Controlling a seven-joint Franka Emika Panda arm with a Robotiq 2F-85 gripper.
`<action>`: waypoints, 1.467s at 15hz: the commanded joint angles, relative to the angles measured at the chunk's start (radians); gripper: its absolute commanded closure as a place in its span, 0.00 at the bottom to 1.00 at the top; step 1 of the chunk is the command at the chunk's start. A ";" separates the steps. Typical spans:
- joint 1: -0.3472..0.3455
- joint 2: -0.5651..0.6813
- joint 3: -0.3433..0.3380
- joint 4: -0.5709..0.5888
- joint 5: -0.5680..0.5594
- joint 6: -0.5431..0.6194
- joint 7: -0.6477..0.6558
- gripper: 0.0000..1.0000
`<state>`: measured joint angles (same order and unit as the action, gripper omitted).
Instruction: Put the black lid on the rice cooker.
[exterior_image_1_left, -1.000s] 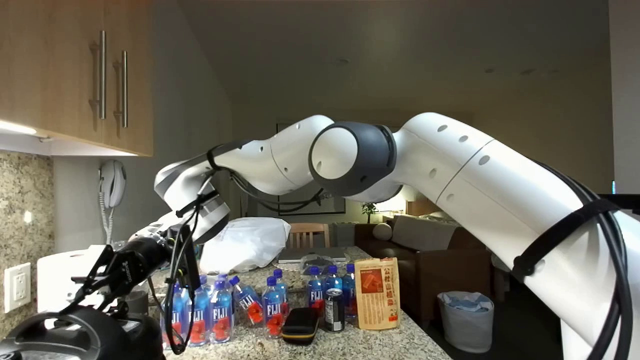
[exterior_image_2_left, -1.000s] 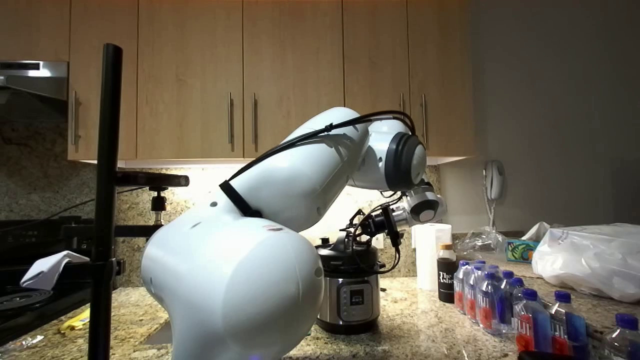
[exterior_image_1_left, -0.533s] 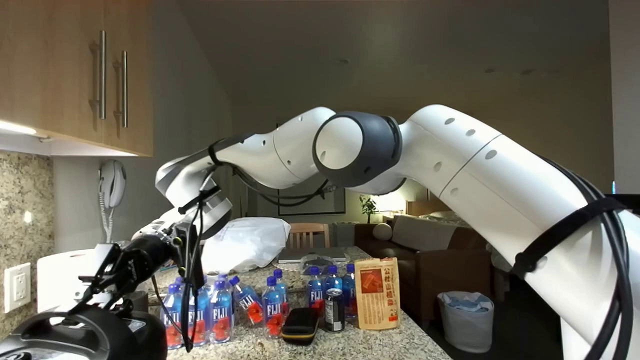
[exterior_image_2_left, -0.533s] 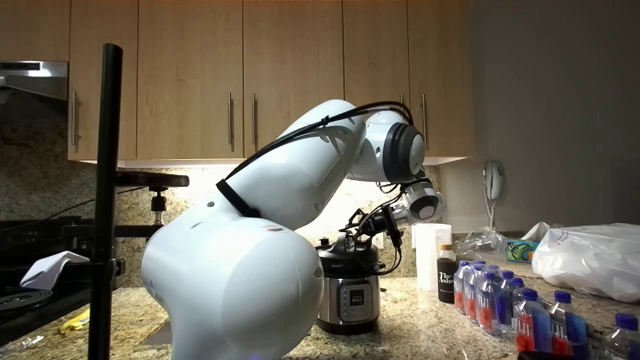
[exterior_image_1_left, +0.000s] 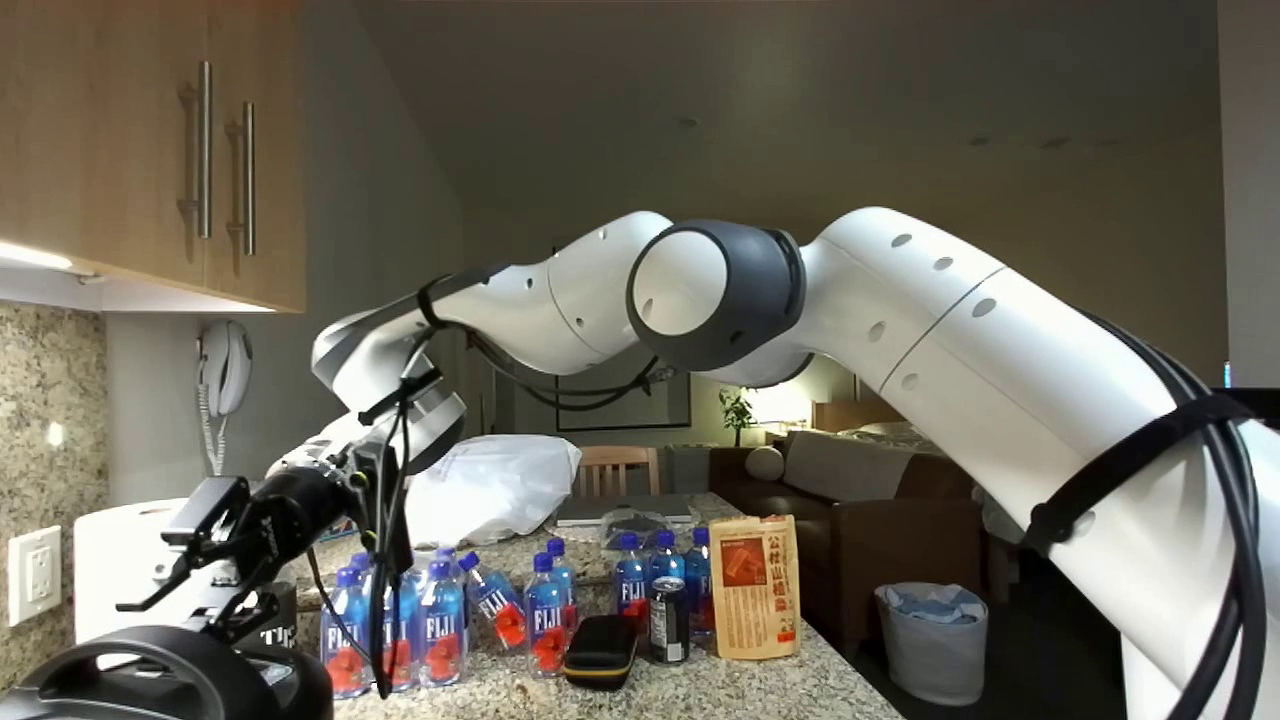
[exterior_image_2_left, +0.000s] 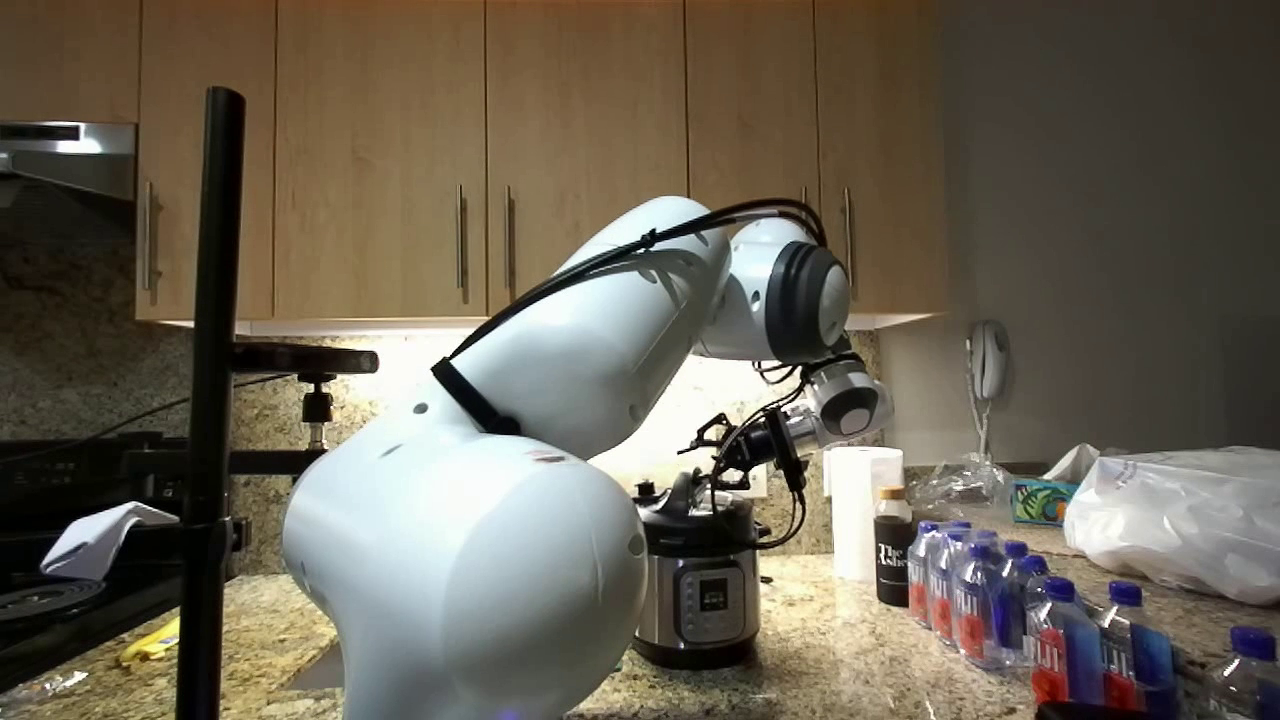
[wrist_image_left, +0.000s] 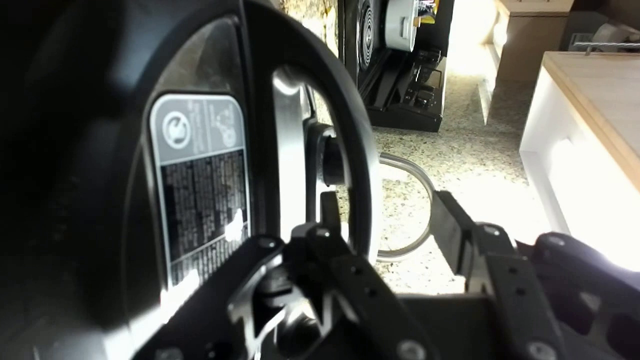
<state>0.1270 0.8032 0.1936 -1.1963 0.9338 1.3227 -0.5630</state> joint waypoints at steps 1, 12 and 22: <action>-0.008 -0.062 -0.002 -0.042 -0.037 -0.011 0.033 0.18; -0.035 -0.254 -0.102 -0.207 -0.192 0.120 0.119 0.00; -0.093 -0.610 -0.174 -0.633 -0.450 0.473 0.171 0.00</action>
<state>0.0471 0.3331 0.0183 -1.6472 0.5445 1.6592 -0.4415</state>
